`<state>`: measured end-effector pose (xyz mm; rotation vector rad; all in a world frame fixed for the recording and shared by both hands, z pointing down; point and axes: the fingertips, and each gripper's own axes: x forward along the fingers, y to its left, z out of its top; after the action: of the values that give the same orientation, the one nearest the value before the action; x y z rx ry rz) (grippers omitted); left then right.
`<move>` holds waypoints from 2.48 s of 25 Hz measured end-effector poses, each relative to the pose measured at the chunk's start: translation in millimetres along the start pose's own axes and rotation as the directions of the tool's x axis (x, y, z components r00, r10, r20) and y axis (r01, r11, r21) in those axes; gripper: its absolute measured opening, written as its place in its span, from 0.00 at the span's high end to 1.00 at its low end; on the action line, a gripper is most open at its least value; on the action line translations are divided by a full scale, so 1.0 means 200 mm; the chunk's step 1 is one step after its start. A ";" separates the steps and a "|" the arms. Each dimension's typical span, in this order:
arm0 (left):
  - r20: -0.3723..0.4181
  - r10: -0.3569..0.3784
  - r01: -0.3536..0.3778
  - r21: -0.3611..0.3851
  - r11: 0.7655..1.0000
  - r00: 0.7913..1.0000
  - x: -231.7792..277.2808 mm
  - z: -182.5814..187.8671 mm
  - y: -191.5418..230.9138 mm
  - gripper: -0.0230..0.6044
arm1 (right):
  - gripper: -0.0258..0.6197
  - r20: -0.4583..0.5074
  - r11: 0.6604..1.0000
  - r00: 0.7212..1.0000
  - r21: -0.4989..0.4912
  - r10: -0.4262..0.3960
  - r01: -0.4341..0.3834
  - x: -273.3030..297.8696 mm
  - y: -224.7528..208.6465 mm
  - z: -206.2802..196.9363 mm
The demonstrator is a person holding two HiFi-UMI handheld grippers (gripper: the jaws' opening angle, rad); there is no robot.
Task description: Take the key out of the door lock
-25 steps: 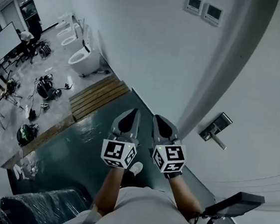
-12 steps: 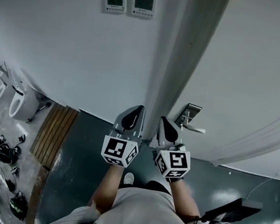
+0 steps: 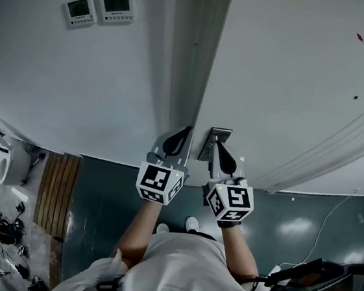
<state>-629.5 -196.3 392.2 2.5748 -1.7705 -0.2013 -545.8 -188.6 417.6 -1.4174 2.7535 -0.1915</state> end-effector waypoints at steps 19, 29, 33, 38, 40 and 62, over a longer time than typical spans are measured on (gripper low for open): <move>-0.094 0.005 -0.005 0.003 1.000 0.996 0.34 -0.18 0.10 0.69 | 0.96 -0.041 0.997 0.998 0.057 -0.046 0.048 0.03 -0.29 -0.10; -0.101 -0.030 0.033 0.026 0.999 0.994 0.36 -0.16 0.09 0.79 | 0.96 -0.116 0.994 0.993 0.108 -0.024 0.036 0.00 -0.29 -0.29; -0.109 -0.027 0.031 0.030 0.999 0.994 0.37 -0.16 0.09 0.80 | 0.96 -0.238 0.986 0.970 0.147 -0.046 0.083 -0.07 -0.35 -0.57; -0.121 -0.032 0.036 0.034 0.999 0.992 0.36 -0.16 0.08 0.80 | 0.96 -0.352 0.958 0.935 0.256 -0.031 0.128 -0.17 -0.42 -0.89; -0.123 -0.030 0.035 0.038 0.999 0.992 0.36 -0.16 0.08 0.80 | 0.96 -0.364 0.940 0.931 0.317 -0.004 0.128 -0.19 -0.44 -0.97; -0.140 -0.015 0.022 0.051 0.998 0.990 0.36 -0.16 0.09 0.80 | 0.72 -0.129 0.289 0.976 0.954 0.173 0.075 -0.05 -0.52 -1.43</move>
<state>-616.7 -271.0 419.2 2.5703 -1.7272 0.0255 -482.9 -213.9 714.3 -0.8907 1.9196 -1.7480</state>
